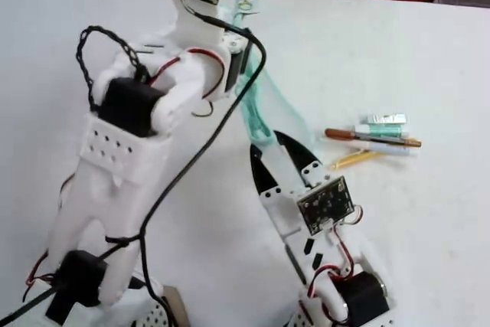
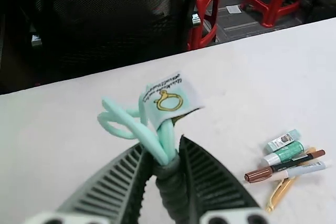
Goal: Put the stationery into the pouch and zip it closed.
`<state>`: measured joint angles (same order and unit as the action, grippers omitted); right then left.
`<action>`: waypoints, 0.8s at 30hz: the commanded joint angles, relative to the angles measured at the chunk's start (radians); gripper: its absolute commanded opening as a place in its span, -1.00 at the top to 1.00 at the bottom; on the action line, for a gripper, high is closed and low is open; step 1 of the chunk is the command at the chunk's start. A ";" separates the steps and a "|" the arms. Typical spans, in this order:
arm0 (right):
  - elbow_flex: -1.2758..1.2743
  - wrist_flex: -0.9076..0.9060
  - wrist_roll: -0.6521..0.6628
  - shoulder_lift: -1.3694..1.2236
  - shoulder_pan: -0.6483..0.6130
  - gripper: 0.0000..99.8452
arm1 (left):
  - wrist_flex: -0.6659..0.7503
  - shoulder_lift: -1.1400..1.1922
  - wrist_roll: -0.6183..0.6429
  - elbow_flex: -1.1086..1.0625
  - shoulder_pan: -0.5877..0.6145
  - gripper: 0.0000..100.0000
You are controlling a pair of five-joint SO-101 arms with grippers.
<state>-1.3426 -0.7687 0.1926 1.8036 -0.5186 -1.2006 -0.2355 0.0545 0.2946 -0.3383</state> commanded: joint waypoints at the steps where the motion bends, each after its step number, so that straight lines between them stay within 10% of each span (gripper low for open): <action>1: -0.011 -0.015 -0.008 -0.001 0.002 0.96 | 0.124 -0.007 -0.008 -0.017 0.051 0.87; 24: -0.015 -0.019 -0.008 -0.001 0.002 0.96 | 0.414 0.059 -0.014 -0.147 0.140 0.87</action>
<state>-1.3564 -0.7687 0.1926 1.8052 -0.5247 -0.8416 -0.2018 0.0545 0.1089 -0.2355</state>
